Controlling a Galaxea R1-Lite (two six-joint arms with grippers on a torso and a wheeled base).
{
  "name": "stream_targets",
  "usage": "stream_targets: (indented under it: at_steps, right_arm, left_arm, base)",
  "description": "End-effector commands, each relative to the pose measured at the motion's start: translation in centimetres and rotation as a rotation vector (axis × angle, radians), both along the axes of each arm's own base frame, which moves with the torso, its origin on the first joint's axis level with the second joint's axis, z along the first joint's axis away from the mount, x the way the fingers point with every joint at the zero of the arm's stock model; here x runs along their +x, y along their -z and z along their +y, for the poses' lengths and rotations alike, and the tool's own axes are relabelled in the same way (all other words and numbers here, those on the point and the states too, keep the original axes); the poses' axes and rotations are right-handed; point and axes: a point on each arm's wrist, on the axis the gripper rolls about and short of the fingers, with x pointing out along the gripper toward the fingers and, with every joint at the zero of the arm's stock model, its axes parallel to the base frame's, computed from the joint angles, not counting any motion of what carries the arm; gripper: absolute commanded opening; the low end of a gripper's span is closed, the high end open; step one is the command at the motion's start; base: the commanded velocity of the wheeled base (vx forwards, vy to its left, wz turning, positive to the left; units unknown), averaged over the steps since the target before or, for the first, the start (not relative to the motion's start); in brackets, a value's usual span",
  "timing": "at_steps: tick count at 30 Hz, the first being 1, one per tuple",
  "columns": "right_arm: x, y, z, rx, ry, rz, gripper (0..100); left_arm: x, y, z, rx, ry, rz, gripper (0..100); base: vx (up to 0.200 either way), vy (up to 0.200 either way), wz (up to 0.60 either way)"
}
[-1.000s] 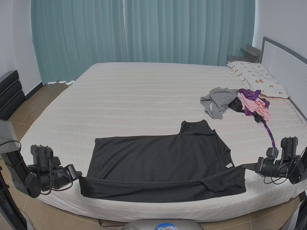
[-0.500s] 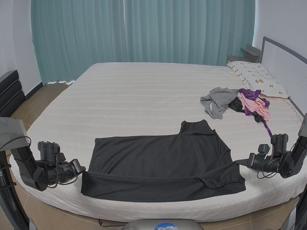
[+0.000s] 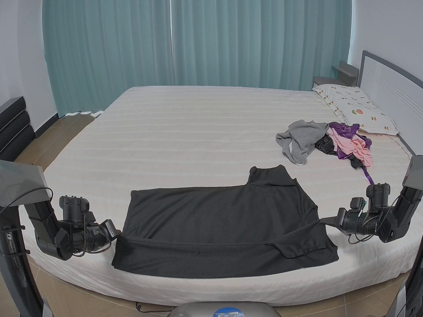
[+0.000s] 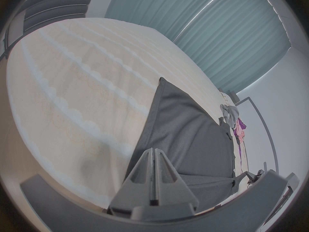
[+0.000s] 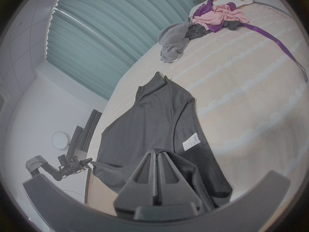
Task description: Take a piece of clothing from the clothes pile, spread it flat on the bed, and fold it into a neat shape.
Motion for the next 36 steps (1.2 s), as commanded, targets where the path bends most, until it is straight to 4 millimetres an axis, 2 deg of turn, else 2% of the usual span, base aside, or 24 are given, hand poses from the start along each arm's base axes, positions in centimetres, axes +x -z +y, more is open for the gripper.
stream_targets:
  at_steps: [1, 5, 6, 10, 15, 19, 28, 32, 36]
  right_arm:
    - [0.4, 0.9, 0.0, 0.004, -0.003, 0.020, 0]
    - [0.7, 1.7, 0.1, 0.004, -0.007, 0.037, 0]
    - [0.8, 1.8, 0.1, 0.004, -0.007, 0.037, 100]
    - [0.9, 2.1, 0.1, 0.010, -0.009, 0.043, 100]
    - [0.6, 1.3, 0.1, 0.033, 0.014, 0.039, 100]
    - [-1.5, -0.1, 0.8, 0.057, 0.019, 0.036, 100]
    - [-6.0, 0.3, 3.6, 0.021, 0.038, 0.070, 100]
    - [-7.6, 0.4, 5.0, 0.096, 0.076, 0.099, 100]
    - [-8.6, 1.7, 6.6, 0.046, 0.127, 0.114, 100]
  left_arm:
    - [0.5, 1.0, 0.1, 0.008, -0.009, 0.019, 0]
    - [1.0, 1.8, -0.1, 0.028, -0.024, 0.035, 0]
    - [1.1, 2.0, -0.1, 0.031, -0.026, 0.036, 100]
    - [1.2, 2.2, -0.1, 0.032, -0.027, 0.041, 100]
    - [1.2, 2.2, 0.0, 0.027, -0.034, 0.040, 100]
    - [0.9, 1.4, 0.0, 0.000, -0.061, 0.033, 100]
    - [-3.9, -1.0, 0.1, -0.075, -0.052, 0.076, 100]
    - [-5.1, -1.1, -0.2, -0.140, -0.098, 0.121, 100]
    - [-5.9, -1.2, -0.2, -0.156, -0.101, 0.138, 100]
  base:
    - [0.000, 0.000, 0.00]
    - [0.000, 0.000, 0.00]
    - [0.000, 0.000, 0.00]
    - [0.000, 0.000, 0.00]
    - [0.000, 0.000, 0.00]
    - [0.000, 0.000, 0.00]
    - [0.000, 0.000, 0.00]
    - [0.000, 0.000, 0.00]
    - [-0.050, 0.050, 0.00]
